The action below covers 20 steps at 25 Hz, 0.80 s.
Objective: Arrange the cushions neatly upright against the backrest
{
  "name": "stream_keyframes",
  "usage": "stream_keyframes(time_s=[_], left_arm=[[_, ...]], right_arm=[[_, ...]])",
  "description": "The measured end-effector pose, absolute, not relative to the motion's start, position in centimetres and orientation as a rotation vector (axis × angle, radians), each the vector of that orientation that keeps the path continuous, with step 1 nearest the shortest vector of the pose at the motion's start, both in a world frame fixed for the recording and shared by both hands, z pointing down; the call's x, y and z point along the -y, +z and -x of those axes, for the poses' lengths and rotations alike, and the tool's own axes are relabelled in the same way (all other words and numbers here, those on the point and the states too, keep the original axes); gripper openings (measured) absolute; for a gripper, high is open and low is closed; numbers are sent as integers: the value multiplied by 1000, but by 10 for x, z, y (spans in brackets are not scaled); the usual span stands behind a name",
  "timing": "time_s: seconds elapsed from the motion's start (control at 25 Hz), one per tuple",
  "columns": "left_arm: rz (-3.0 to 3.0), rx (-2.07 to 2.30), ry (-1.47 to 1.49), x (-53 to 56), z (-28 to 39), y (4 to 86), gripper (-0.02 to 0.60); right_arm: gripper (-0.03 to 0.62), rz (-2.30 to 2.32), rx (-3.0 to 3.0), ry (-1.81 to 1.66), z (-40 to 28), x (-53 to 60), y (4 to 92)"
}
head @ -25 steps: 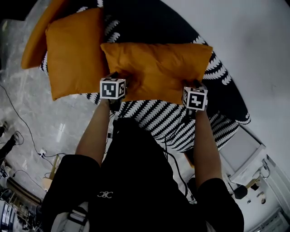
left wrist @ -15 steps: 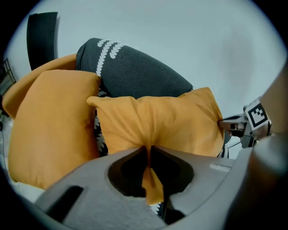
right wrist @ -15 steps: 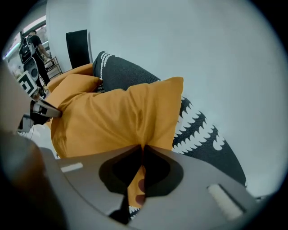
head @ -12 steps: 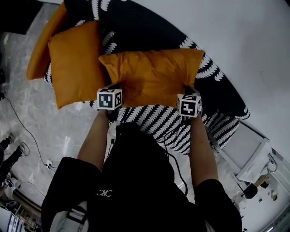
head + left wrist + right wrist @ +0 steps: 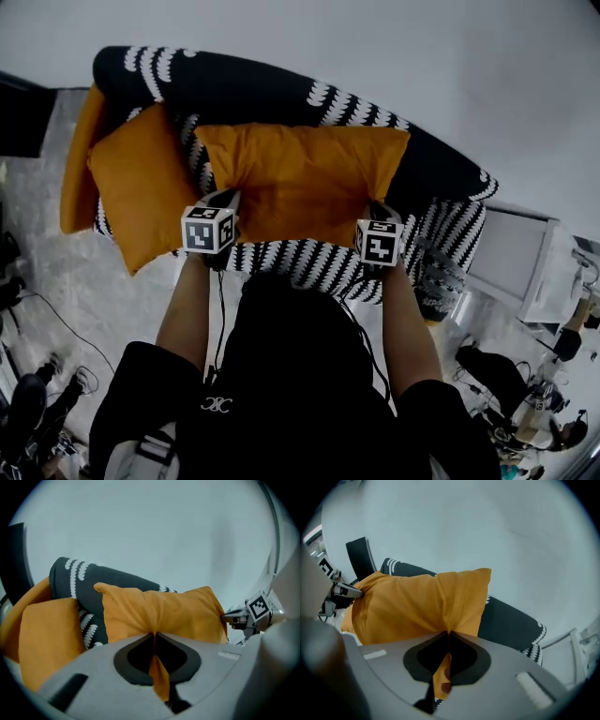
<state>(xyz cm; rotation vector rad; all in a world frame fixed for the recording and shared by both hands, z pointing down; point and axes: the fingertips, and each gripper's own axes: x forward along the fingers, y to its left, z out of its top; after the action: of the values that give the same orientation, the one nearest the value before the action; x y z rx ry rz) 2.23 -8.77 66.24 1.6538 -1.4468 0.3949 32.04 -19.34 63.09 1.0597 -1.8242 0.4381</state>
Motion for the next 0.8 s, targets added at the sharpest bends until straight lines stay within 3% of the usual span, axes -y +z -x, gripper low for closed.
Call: stream_keyframes(time_s=[0.8], left_arm=[[-2009,1192,647,183,-319,604,17]], right_arm=[[17,-1552,1701,722,-639,173,619]])
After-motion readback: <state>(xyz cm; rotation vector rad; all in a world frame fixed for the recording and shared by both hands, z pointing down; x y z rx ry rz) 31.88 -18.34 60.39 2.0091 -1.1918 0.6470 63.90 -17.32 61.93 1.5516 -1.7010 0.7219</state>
